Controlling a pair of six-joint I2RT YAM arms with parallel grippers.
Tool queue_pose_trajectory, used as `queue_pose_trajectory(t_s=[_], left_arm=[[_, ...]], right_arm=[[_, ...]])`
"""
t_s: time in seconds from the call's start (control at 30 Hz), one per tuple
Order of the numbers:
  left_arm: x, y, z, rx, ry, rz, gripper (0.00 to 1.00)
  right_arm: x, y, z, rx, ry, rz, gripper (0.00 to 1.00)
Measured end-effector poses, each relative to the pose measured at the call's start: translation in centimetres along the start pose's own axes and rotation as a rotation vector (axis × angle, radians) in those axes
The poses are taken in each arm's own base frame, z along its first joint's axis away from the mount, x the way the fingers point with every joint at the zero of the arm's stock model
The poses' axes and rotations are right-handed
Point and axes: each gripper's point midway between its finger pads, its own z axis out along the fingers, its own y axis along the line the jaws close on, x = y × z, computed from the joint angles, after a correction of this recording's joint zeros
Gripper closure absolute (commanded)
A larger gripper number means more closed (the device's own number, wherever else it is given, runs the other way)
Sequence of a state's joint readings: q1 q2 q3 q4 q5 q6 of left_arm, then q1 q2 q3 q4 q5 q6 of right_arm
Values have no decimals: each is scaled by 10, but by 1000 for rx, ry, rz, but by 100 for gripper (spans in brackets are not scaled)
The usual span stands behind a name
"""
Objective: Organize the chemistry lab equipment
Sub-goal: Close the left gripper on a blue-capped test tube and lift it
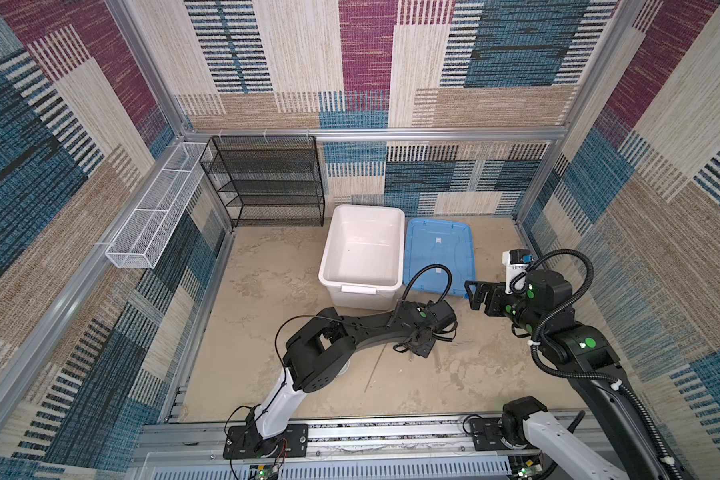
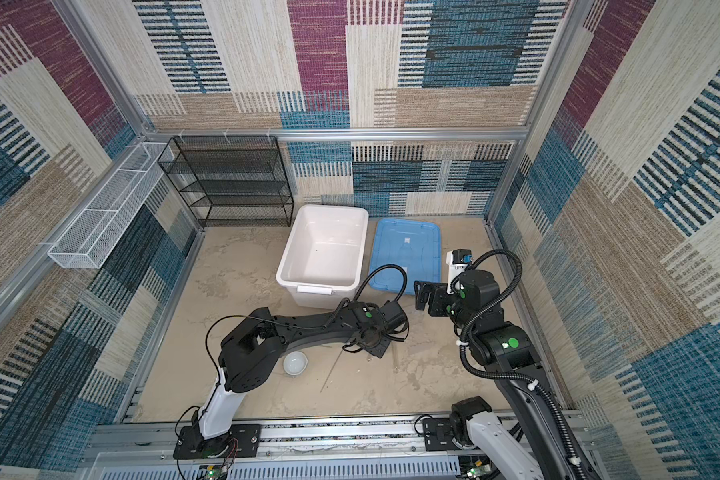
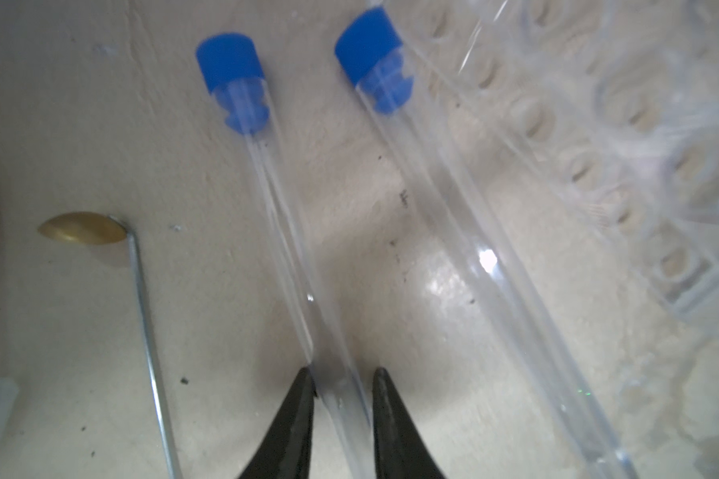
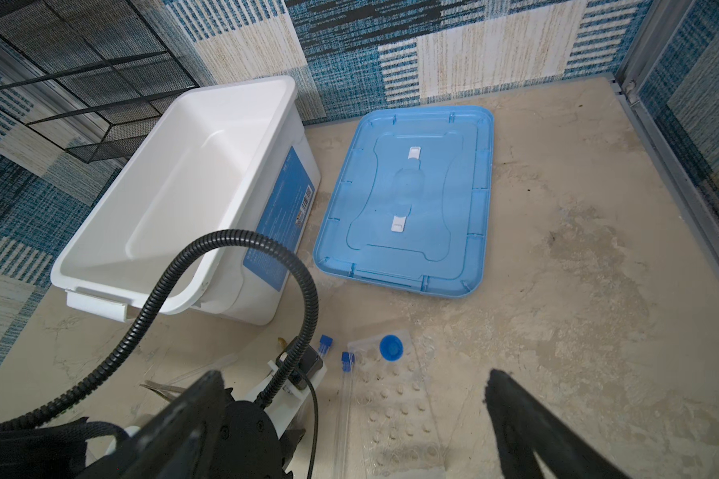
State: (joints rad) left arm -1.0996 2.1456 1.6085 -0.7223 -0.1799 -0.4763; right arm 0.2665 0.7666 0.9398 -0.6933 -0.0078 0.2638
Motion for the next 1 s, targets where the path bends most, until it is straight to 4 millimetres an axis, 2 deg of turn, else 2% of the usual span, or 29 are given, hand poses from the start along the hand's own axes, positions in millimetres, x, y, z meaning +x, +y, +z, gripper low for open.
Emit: queue_pose_trajectory(t_s=[0.2,0.3,0.77,1.0], left_arm=[[8,5,-5,-3,14,-2,75],[11,6,-5,-6,20,-4,82],[10,10,-4,-4,25,-29,82],[13,14,-5,-7,28,-44,87]], right_arm=[[1,0,2,2,6,0,1],[1,0,3,1,3,0,1],[6,-2,8,3,12,1,1],[5,0,10,-6,10,5,1]])
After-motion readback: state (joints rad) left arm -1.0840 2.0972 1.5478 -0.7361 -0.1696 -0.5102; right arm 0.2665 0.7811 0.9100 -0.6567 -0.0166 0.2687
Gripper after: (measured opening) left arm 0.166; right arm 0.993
